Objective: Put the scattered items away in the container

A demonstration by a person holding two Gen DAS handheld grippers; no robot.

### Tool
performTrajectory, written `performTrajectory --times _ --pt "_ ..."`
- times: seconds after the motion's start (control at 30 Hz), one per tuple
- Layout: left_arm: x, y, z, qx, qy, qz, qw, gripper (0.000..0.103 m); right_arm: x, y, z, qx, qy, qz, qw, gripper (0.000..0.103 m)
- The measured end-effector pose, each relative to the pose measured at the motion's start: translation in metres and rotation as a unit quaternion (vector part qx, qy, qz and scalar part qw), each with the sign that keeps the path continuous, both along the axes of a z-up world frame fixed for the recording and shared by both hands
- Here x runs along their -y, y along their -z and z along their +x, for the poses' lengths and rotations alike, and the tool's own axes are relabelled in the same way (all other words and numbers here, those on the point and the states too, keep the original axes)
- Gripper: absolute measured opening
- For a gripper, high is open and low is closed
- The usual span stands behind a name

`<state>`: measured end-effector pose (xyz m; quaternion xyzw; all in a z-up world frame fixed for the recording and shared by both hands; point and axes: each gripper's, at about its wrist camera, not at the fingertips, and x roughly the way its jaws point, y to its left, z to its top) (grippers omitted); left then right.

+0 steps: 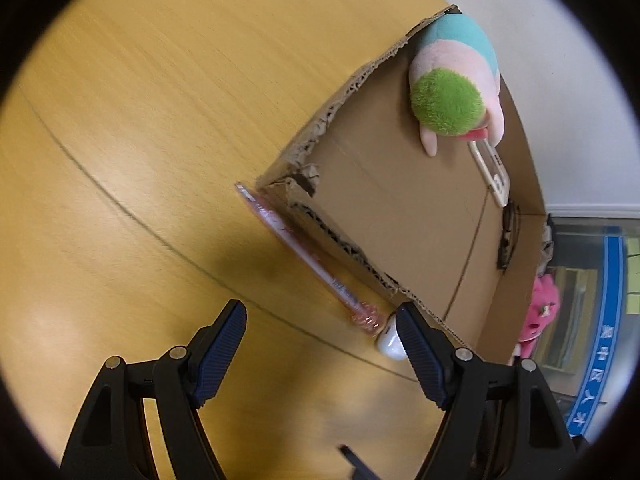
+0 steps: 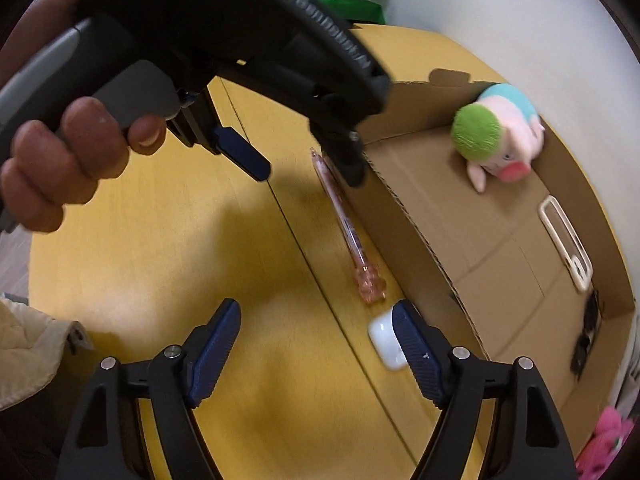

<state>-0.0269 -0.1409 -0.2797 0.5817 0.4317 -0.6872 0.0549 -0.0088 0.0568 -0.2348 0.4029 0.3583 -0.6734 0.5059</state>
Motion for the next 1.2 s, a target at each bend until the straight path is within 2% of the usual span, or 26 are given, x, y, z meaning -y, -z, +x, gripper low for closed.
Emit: performTrajectory --times 0.1,0.3,0.37,0.5,0.53,0.63,0.77,0.93,1.0,1.1,1.17,1.2 --pt "-0.001 0.015 -0.001 0.01 -0.013 0.029 0.9994 0.075 0.007 0.01 -0.011 -0.005 -0.001 -0.003 1.0 0.077" --pt "0.002 0.03 -0.002 0.016 -0.049 0.053 0.9972 0.072 0.018 0.019 -0.033 0.007 0.027 -0.02 0.999 0.078" --pt "0.003 0.034 -0.005 0.017 -0.062 0.064 0.9959 0.064 0.022 0.02 -0.032 0.005 0.026 -0.024 0.999 0.08" --pt "0.0 0.04 -0.013 0.023 -0.072 0.074 0.9944 0.057 0.026 0.023 -0.032 -0.004 0.035 -0.023 0.999 0.08" --pt "-0.001 0.041 -0.015 0.026 -0.071 0.074 0.9943 0.052 0.026 0.023 -0.031 -0.006 0.036 -0.021 0.999 0.078" --pt "-0.004 0.046 -0.019 0.036 -0.079 0.083 0.9928 0.045 0.022 0.026 -0.024 -0.015 0.03 -0.015 0.999 0.077" --pt "-0.005 0.048 -0.019 0.049 -0.088 0.089 0.9909 0.029 0.026 0.036 -0.024 0.012 0.045 0.001 0.999 0.077" --pt "-0.001 0.054 -0.013 0.065 -0.106 0.107 0.9864 0.015 0.033 0.047 -0.036 0.056 0.086 -0.009 0.995 0.076" --pt "0.001 0.056 -0.011 0.068 -0.112 0.115 0.9847 0.014 0.035 0.054 -0.04 0.073 0.104 -0.004 0.992 0.074" --pt "-0.002 0.055 -0.012 0.07 -0.11 0.112 0.9852 0.014 0.034 0.055 -0.042 0.077 0.117 -0.004 0.99 0.066" --pt "-0.004 0.054 -0.013 0.071 -0.105 0.105 0.9864 0.012 0.031 0.053 -0.041 0.071 0.127 0.005 0.989 0.046" --pt "-0.005 0.053 -0.014 0.071 -0.103 0.103 0.9868 0.012 0.029 0.053 -0.041 0.07 0.133 0.01 0.989 0.042"
